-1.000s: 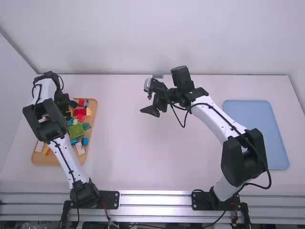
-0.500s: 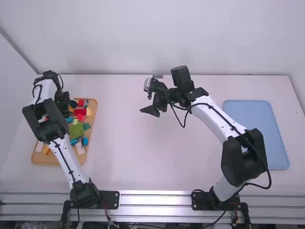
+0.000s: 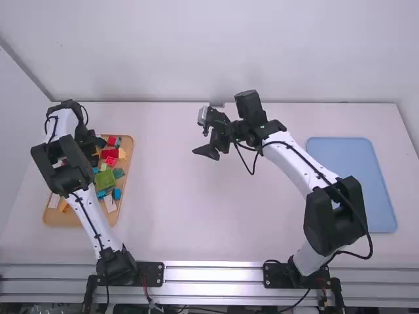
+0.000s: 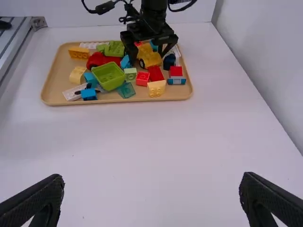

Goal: Assemble lego blocks to make yellow taxi

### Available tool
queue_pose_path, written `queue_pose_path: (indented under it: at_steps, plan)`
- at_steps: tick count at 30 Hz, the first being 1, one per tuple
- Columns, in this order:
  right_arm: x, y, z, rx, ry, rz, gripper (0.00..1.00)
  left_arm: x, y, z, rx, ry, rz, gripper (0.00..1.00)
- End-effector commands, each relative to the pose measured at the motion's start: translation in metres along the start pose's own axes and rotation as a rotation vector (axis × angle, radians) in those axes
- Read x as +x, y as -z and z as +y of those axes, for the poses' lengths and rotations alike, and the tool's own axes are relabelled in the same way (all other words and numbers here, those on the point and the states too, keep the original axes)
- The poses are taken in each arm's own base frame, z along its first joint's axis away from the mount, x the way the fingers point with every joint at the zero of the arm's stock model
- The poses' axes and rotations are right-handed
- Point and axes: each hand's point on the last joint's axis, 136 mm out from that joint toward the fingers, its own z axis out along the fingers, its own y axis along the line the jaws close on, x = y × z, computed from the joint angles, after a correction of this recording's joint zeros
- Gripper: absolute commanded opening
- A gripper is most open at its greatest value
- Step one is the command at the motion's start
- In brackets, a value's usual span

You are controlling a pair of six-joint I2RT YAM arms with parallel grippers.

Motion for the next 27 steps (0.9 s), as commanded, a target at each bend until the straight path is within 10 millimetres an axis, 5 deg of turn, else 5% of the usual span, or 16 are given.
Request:
queue_pose_path:
  at_steps: [1, 11, 18, 27]
  plan:
    - [-0.003, -0.001, -0.001, -0.005, 0.003, -0.006, 0.99, -0.003, -0.006, 0.004, -0.021, 0.028, -0.020, 0.92]
    - [-0.004, -0.001, -0.001, -0.006, 0.006, -0.010, 0.98, -0.001, -0.021, 0.013, -0.045, 0.031, -0.002, 0.92]
    - [-0.004, -0.001, 0.000, -0.007, 0.006, -0.009, 0.99, -0.007, -0.020, 0.013, -0.043, 0.010, -0.035, 0.73]
    - [-0.002, -0.001, 0.000, -0.008, -0.001, -0.003, 0.99, -0.007, -0.021, 0.002, -0.006, -0.253, -0.038, 0.70]
